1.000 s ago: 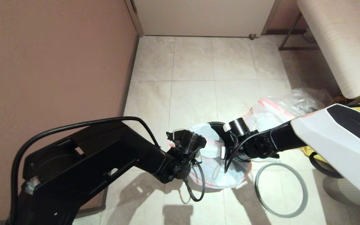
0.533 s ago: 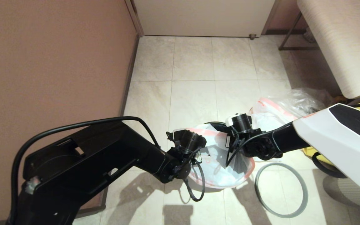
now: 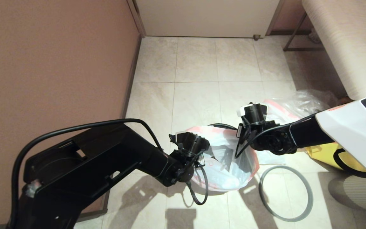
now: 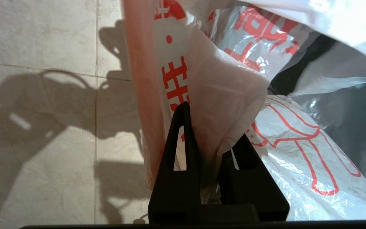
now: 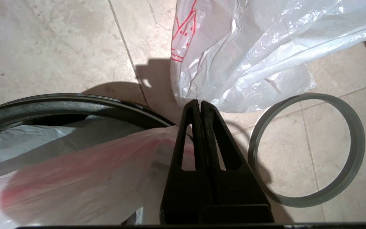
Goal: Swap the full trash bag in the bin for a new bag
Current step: Put the new garbage bag on the trash can
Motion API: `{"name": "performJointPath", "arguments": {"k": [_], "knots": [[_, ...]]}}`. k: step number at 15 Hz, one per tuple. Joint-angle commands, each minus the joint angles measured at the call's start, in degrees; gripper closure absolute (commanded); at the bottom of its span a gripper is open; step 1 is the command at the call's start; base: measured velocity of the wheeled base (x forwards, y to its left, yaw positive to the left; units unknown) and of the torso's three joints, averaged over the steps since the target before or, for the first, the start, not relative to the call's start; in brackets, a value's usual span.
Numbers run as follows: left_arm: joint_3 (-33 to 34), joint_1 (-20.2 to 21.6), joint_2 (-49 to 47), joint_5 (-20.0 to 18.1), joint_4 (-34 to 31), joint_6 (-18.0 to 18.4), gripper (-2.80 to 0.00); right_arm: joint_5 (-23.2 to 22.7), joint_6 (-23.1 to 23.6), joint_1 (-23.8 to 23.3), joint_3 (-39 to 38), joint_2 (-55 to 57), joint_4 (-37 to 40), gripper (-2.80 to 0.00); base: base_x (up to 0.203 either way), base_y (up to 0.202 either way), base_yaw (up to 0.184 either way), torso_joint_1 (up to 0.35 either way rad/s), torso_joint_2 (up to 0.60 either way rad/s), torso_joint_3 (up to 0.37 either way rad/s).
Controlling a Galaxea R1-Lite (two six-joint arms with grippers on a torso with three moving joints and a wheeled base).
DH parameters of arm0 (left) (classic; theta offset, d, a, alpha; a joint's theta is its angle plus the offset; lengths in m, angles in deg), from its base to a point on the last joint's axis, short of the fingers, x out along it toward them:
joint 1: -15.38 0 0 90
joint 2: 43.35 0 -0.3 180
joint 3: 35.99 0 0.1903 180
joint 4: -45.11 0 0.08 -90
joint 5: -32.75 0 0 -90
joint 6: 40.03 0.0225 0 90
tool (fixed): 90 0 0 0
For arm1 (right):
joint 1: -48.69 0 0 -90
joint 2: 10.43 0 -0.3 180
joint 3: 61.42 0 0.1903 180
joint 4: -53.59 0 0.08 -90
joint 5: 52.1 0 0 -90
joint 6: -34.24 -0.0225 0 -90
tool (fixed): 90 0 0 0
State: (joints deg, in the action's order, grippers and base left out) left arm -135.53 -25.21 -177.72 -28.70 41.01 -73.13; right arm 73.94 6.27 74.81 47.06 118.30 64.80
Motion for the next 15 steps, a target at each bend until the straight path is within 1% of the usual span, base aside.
{"name": "performJointPath", "arguments": {"k": [1, 2, 3, 4, 5, 7, 9, 11, 13, 15], "knots": [[0.1, -0.1, -0.1, 0.2, 0.2, -0.2, 0.0, 0.1, -0.1, -0.8, 0.2, 1.5, -0.1, 0.0, 0.0, 0.0, 0.0, 0.0, 0.0, 0.0], [0.1, -0.1, -0.1, 0.1, 0.2, -0.2, 0.0, -0.2, -0.2, -1.8, 0.9, 3.1, -0.2, 0.0, 0.0, 0.0, 0.0, 0.0, 0.0, 0.0], [0.1, -0.1, -0.1, 0.2, 0.2, -0.2, 0.0, -1.8, -0.3, -2.7, 1.8, 5.0, -0.2, 0.0, 0.0, 0.0, 0.0, 0.0, 0.0, 0.0], [0.1, -0.1, -0.2, 0.2, 0.2, -0.1, 0.0, -4.7, -0.3, -3.5, 2.7, 6.1, -0.2, 0.0, 0.0, 0.0, 0.0, 0.0, 0.0, 0.0], [0.0, 0.0, -0.3, 0.2, 0.2, -0.1, 0.0, -5.4, -0.4, -4.1, 2.9, 5.9, -0.2, 0.0, 0.0, 0.0, 0.0, 0.0, 0.0, 0.0], [-0.1, 0.0, -0.5, 0.2, 0.1, 0.0, 0.0, -5.4, -0.5, -4.7, 1.7, 2.0, 0.2, 0.0, 0.0, 0.0, 0.0, 0.0, 0.0, 0.0], [-0.1, 0.0, -0.7, 0.2, -0.1, 0.1, 0.0, -5.7, 0.0, -5.0, -3.5, -5.5, 2.6, 0.0, 0.0, 0.0, 0.0, 0.0, 0.0, 0.0], [-0.2, 0.1, -0.9, -0.2, -0.2, 0.2, 0.0, -6.6, -0.1, -4.3, -7.9, -9.4, 9.2, 0.0, 0.0, 0.0, 0.0, 0.0, 0.0, 0.0], [0.0, -0.4, -1.1, -0.1, -0.3, 0.2, 0.0, -6.7, 0.3, -1.9, -8.6, -10.6, 10.4, 0.0, 0.0, 0.0, 0.0, 0.0, 0.0, 0.0], [-0.1, -0.4, -1.4, -0.1, -0.3, 0.3, 0.0, -6.6, 4.1, -0.3, -9.0, -10.1, 10.4, 0.0, 0.0, 0.0, 0.0, 0.0, 0.0, 0.0]]}}
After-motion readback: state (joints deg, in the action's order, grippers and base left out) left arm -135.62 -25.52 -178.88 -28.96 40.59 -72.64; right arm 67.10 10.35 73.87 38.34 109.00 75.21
